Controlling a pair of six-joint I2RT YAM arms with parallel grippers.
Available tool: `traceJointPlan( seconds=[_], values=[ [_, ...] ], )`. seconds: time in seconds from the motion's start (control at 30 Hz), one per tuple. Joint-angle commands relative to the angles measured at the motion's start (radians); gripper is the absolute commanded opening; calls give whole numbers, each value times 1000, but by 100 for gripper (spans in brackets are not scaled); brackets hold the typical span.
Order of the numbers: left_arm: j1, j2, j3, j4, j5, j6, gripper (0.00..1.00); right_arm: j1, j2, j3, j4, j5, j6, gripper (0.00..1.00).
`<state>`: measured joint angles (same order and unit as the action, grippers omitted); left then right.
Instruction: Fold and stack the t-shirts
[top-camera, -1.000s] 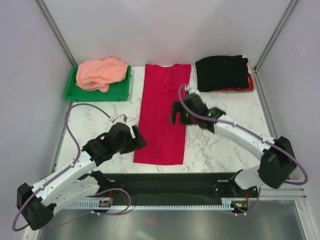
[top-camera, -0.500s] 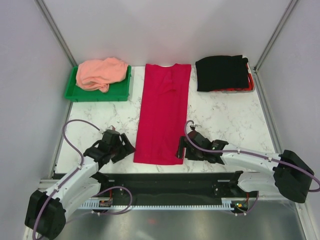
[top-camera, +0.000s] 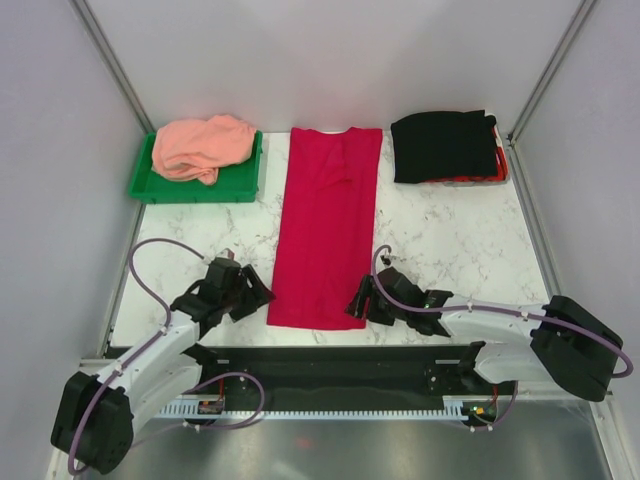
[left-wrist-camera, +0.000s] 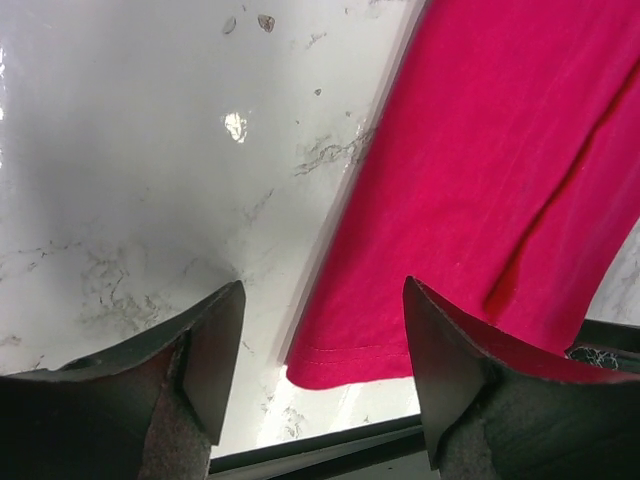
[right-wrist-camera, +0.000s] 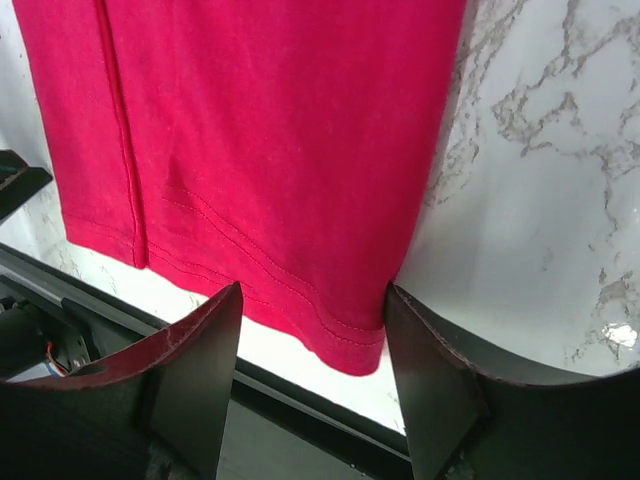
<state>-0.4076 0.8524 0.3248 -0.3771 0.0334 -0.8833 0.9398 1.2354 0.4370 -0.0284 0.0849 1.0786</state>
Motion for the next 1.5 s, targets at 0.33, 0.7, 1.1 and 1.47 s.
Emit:
traceJointPlan(
  seconds=[0.33, 0.7, 1.1, 1.47],
  values=[
    [-14, 10, -12, -14, 42, -25, 58, 7, -11, -77, -62, -1, 46, 36],
    [-114, 94, 10, 30, 46, -42, 47, 7, -11, -70, -79, 19, 32, 13],
    [-174, 62, 52, -2, 33, -86, 2, 8, -83, -34, -210, 16, -3, 0],
    [-316, -91, 190, -261, 0, -169, 2, 161, -316, 35, -514, 143, 124, 0]
  ],
)
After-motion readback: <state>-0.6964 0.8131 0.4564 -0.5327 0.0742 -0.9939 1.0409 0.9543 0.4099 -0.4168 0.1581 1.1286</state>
